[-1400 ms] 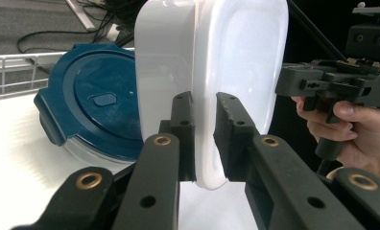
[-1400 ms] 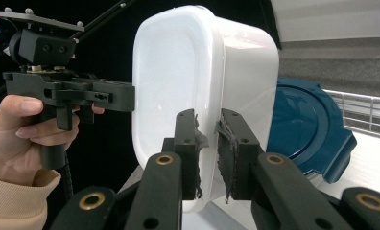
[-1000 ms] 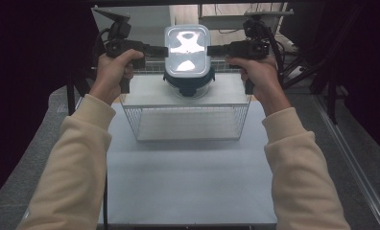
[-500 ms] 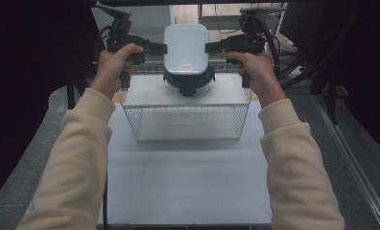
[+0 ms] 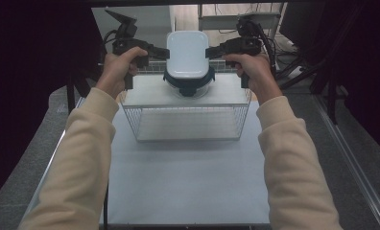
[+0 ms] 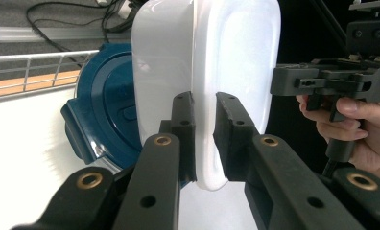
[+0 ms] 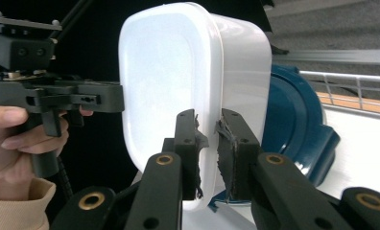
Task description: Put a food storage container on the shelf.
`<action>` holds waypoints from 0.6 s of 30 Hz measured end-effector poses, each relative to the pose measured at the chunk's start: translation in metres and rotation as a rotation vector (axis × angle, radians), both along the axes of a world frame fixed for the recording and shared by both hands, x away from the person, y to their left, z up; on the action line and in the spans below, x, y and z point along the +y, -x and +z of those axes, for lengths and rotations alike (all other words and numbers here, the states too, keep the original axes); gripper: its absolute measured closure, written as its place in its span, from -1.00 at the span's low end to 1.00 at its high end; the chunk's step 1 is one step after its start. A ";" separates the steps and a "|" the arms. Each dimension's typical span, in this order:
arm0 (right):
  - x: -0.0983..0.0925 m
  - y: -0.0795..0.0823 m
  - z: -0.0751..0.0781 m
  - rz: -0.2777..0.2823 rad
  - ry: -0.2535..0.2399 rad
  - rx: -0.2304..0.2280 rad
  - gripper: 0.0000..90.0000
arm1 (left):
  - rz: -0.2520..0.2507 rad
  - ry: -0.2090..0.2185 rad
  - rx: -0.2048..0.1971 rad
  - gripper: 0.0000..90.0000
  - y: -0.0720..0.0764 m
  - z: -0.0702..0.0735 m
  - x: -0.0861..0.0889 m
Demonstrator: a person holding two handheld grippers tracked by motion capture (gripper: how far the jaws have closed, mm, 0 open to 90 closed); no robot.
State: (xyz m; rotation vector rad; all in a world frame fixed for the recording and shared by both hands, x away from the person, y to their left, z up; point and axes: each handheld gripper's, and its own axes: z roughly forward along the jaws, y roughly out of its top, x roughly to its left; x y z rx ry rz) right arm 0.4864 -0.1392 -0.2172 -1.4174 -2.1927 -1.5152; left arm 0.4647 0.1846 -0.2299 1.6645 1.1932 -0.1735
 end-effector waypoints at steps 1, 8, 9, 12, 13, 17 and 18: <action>0.000 -0.002 -0.002 -0.002 0.001 0.005 0.72 | 0.001 0.012 -0.002 0.77 -0.001 -0.001 0.000; -0.002 -0.013 -0.007 -0.003 -0.039 0.030 0.68 | 0.009 0.059 0.023 0.74 -0.011 -0.007 0.003; -0.002 -0.015 -0.008 -0.004 -0.042 0.031 0.67 | 0.012 0.069 0.027 0.73 -0.013 -0.009 0.004; -0.001 -0.020 -0.011 -0.008 -0.052 0.043 0.64 | 0.016 0.108 0.038 0.71 -0.017 -0.014 0.007; -0.002 -0.021 -0.012 -0.010 -0.057 0.052 0.63 | 0.017 0.126 0.044 0.71 -0.019 -0.016 0.008; -0.001 -0.027 -0.014 -0.013 -0.067 0.069 0.60 | 0.029 0.162 0.058 0.71 -0.024 -0.021 0.010; -0.001 -0.028 -0.015 -0.014 -0.066 0.073 0.59 | 0.034 0.169 0.063 0.70 -0.025 -0.022 0.010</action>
